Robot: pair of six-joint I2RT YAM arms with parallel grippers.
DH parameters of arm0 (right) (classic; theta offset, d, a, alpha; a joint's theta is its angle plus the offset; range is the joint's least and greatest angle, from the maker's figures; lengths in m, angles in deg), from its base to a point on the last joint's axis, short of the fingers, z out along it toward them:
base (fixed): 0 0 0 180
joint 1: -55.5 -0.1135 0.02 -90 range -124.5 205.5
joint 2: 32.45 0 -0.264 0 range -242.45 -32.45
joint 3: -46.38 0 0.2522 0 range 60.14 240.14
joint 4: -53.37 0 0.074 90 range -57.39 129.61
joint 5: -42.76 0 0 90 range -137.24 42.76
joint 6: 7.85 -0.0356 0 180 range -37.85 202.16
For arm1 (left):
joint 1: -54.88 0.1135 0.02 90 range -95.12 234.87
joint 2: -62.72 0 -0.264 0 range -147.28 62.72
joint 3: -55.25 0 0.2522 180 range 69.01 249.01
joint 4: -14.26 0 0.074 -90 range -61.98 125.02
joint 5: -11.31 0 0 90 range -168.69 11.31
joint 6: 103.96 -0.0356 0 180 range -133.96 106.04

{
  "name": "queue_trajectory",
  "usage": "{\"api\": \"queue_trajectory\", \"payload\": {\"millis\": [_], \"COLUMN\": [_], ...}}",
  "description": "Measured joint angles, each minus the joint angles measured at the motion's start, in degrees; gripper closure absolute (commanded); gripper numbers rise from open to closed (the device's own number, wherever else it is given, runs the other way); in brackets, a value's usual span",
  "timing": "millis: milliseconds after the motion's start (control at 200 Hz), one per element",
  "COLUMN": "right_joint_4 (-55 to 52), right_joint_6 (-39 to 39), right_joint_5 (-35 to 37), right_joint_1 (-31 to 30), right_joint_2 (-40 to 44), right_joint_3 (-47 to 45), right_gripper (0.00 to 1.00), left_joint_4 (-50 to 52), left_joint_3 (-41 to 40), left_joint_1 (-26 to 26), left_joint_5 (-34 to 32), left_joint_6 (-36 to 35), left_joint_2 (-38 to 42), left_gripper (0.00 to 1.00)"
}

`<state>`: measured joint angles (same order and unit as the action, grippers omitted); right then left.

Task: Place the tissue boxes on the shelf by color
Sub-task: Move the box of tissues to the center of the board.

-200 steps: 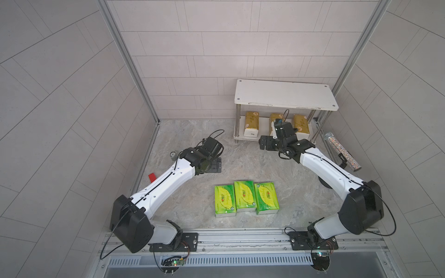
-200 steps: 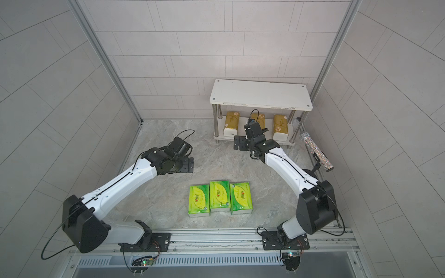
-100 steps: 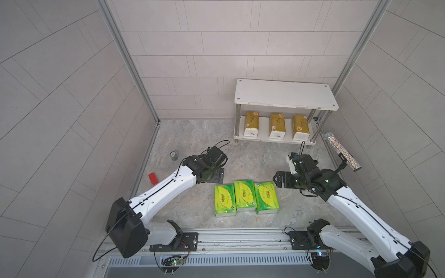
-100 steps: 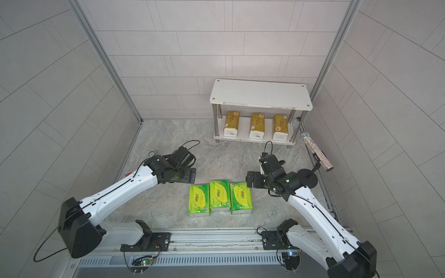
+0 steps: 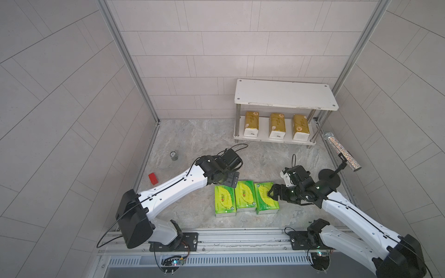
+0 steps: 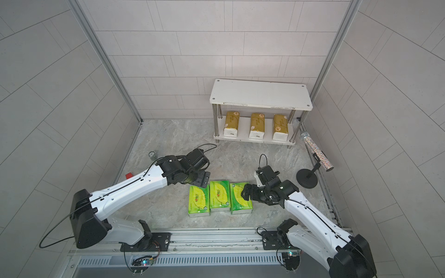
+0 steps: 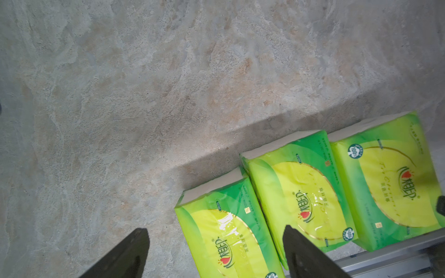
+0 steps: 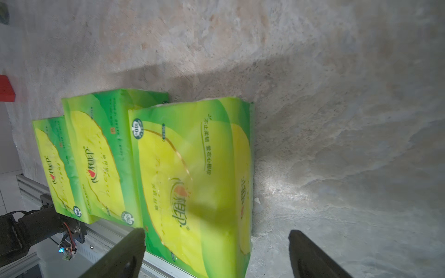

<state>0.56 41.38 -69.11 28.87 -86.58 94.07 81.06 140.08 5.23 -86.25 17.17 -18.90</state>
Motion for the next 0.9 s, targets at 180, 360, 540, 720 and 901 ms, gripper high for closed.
{"api": "queue_trajectory", "payload": {"millis": [180, 360, 540, 720, 901], "right_joint_4": [3.8, 8.66, 11.47, 13.94, 16.76], "right_joint_6": [-1.92, -4.48, -6.1, -6.25, -7.89], "right_joint_5": [0.17, 1.77, 4.76, 7.13, 8.57], "right_joint_1": [-0.02, -0.26, 1.36, 4.85, 6.19], "right_joint_2": [-3.1, -7.1, -11.87, -16.13, -22.91], "right_joint_3": [-2.73, -1.99, 1.01, 3.82, 8.61], "right_gripper": [0.27, 0.31, 0.31, 0.31, 0.32], "left_joint_4": [-0.48, -0.81, -1.01, -1.11, -1.53], "left_joint_3": [2.01, 4.0, 5.99, 6.75, 9.09], "left_joint_1": [0.0, -0.04, -0.31, -0.39, -0.42], "left_joint_5": [-0.28, -0.26, -0.28, -0.26, 0.07], "left_joint_6": [-0.09, -0.07, -0.07, -0.07, -0.04], "left_joint_2": [-1.66, -3.76, -5.75, -6.69, -9.42], "left_gripper": [0.05, 0.05, 0.05, 0.05, 0.05]}}
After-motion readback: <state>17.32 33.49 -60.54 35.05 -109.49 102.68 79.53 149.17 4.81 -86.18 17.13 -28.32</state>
